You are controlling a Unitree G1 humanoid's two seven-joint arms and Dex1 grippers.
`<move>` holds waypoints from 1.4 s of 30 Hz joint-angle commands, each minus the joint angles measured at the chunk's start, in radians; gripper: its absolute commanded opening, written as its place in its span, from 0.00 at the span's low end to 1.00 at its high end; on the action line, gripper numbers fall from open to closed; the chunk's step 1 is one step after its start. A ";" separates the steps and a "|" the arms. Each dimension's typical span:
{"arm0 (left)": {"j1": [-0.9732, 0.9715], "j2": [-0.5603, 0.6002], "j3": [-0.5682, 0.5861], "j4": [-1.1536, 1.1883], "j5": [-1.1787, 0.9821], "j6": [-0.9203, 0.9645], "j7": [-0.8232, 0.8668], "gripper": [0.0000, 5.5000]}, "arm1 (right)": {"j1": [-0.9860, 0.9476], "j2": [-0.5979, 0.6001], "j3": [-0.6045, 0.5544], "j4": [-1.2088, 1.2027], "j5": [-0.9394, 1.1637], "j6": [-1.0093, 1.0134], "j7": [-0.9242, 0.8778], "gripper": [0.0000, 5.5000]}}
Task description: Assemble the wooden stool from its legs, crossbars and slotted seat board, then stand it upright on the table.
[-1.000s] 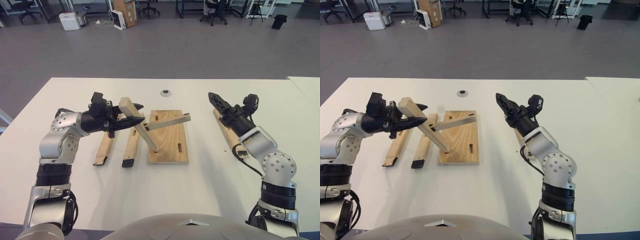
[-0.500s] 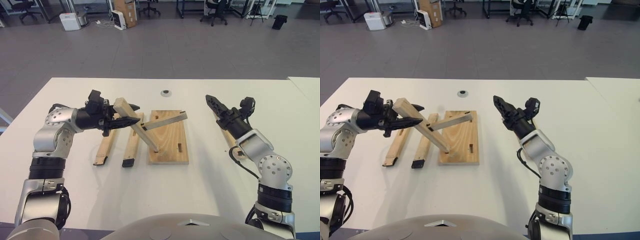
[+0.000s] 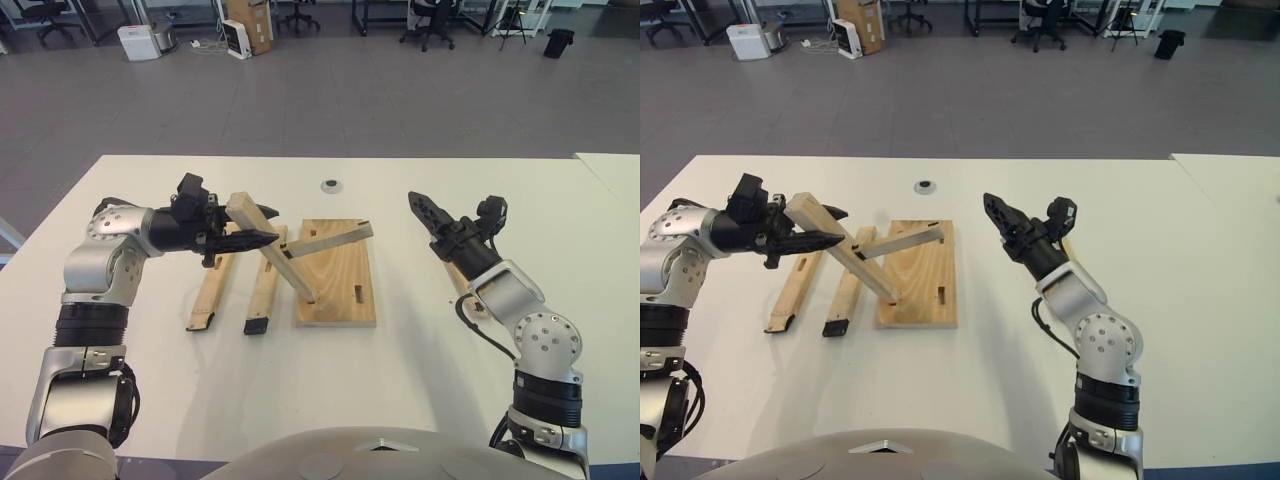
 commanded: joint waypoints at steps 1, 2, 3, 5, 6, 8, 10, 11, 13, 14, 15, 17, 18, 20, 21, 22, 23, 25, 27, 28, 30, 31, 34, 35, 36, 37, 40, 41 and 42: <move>-0.053 0.021 0.024 -0.012 -0.025 0.048 0.012 0.37 | 0.012 0.019 0.012 -0.013 -0.019 -0.009 -0.016 0.70; -0.057 0.023 0.025 -0.010 -0.023 0.051 0.011 0.37 | 0.014 0.023 0.014 -0.014 -0.021 -0.010 -0.016 0.70; -0.059 0.025 0.025 -0.007 -0.020 0.051 0.009 0.37 | 0.015 0.026 0.015 -0.014 -0.023 -0.012 -0.016 0.70; -0.043 0.020 0.019 -0.016 -0.013 0.046 0.008 0.37 | 0.014 0.030 0.016 -0.010 -0.027 -0.013 -0.012 0.70; -0.031 0.018 0.015 -0.027 -0.011 0.046 0.007 0.37 | 0.012 0.031 0.016 -0.008 -0.029 -0.012 -0.010 0.70; -0.016 0.016 0.010 -0.039 -0.010 0.046 0.006 0.37 | 0.009 0.030 0.014 -0.006 -0.031 -0.010 -0.007 0.70; -0.008 0.014 0.006 -0.030 0.000 0.032 0.001 0.37 | 0.010 0.030 0.013 -0.005 -0.034 -0.010 -0.005 0.70; -0.005 0.011 0.002 -0.024 0.007 0.023 -0.001 0.37 | 0.010 0.030 0.013 -0.004 -0.035 -0.010 -0.004 0.70; 0.001 0.005 -0.005 -0.010 0.020 0.004 -0.002 0.37 | 0.008 0.030 0.013 -0.002 -0.036 -0.009 -0.003 0.70; 0.002 0.002 -0.010 -0.001 0.028 -0.008 -0.004 0.37 | 0.007 0.030 0.013 -0.001 -0.036 -0.009 -0.003 0.70; 0.002 0.000 -0.013 0.007 0.035 -0.018 -0.005 0.37 | 0.005 0.030 0.013 0.000 -0.036 -0.009 -0.003 0.70; -0.004 -0.012 -0.020 0.022 0.046 -0.034 -0.002 0.37 | 0.004 0.029 0.014 0.003 -0.037 -0.008 -0.002 0.70; -0.007 -0.019 -0.024 0.024 0.047 -0.039 0.001 0.37 | 0.003 0.029 0.014 0.004 -0.038 -0.007 -0.002 0.70; -0.007 -0.026 -0.032 0.017 0.044 -0.042 0.002 0.37 | 0.003 0.028 0.015 0.006 -0.039 -0.006 -0.002 0.70; -0.003 -0.024 -0.036 0.009 0.041 -0.039 -0.001 0.37 | 0.004 0.028 0.015 0.005 -0.039 -0.005 -0.001 0.70; 0.003 -0.015 -0.038 -0.004 0.036 -0.030 -0.007 0.37 | 0.005 0.027 0.015 0.004 -0.039 -0.005 -0.001 0.70; 0.007 -0.003 -0.038 -0.013 0.032 -0.023 -0.014 0.37 | 0.006 0.027 0.014 0.004 -0.039 -0.006 -0.001 0.70; 0.005 0.016 -0.036 -0.016 0.032 -0.017 -0.026 0.37 | 0.009 0.029 0.013 0.003 -0.039 -0.008 -0.002 0.70; -0.009 0.032 -0.031 -0.007 0.037 -0.016 -0.035 0.37 | 0.012 0.032 0.012 0.000 -0.040 -0.012 -0.002 0.70; -0.017 0.040 -0.029 -0.001 0.038 -0.017 -0.038 0.37 | 0.014 0.033 0.013 -0.001 -0.041 -0.013 -0.002 0.70; -0.033 0.047 -0.028 0.013 0.044 -0.021 -0.043 0.37 | 0.016 0.037 0.013 -0.002 -0.042 -0.016 -0.002 0.70; -0.035 0.048 -0.028 0.014 0.044 -0.022 -0.044 0.37 | 0.017 0.040 0.015 -0.002 -0.044 -0.017 -0.003 0.70; -0.029 0.054 -0.028 0.014 0.046 -0.027 -0.048 0.37 | 0.021 0.045 0.020 -0.005 -0.044 -0.018 -0.003 0.70; -0.030 0.058 -0.026 0.016 0.046 -0.028 -0.050 0.37 | 0.022 0.046 0.020 -0.006 -0.044 -0.017 -0.004 0.70; -0.031 0.063 -0.023 0.017 0.046 -0.029 -0.050 0.37 | 0.022 0.046 0.021 -0.005 -0.045 -0.017 -0.004 0.70; -0.031 0.066 -0.013 0.010 0.039 -0.023 -0.041 0.37 | 0.021 0.045 0.020 -0.003 -0.045 -0.016 -0.002 0.70; -0.017 0.072 -0.007 -0.029 0.023 -0.001 -0.028 0.37 | 0.022 0.046 0.021 -0.003 -0.047 -0.018 -0.001 0.70; -0.011 0.073 -0.011 -0.036 0.027 -0.001 -0.028 0.37 | 0.022 0.047 0.022 -0.002 -0.049 -0.019 -0.001 0.70; -0.011 0.069 -0.011 -0.036 0.032 -0.007 -0.023 0.37 | 0.021 0.047 0.023 0.000 -0.050 -0.019 0.000 0.70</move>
